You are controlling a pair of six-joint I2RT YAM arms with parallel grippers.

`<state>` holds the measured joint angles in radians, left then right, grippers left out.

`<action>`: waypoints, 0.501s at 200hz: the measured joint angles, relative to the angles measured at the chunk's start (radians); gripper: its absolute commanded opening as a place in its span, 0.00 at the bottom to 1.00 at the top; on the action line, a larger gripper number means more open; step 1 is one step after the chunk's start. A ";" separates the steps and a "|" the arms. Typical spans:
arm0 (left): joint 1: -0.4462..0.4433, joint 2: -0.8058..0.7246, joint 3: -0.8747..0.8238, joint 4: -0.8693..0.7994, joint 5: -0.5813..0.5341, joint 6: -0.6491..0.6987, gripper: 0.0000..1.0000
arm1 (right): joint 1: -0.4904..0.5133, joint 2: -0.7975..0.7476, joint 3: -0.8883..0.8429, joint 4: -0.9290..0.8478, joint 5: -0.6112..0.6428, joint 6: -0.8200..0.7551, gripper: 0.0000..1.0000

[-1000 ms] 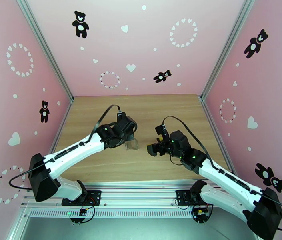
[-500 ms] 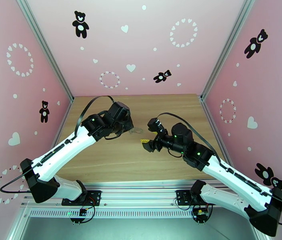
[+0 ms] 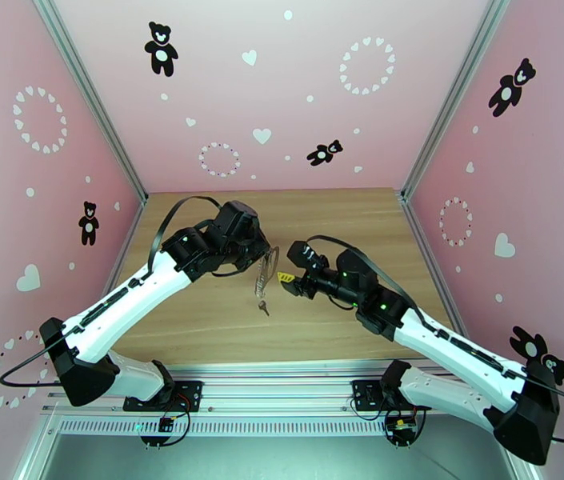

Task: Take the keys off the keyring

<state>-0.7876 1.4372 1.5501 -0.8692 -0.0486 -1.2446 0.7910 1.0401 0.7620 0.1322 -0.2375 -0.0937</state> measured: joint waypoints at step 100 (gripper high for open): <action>0.000 0.000 0.000 0.042 0.053 0.011 0.00 | -0.074 0.070 0.053 0.029 -0.122 -0.051 0.42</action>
<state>-0.7876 1.4372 1.5501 -0.8276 0.0044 -1.2339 0.7170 1.1103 0.8154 0.1616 -0.3599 -0.1448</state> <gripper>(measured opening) 0.045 0.442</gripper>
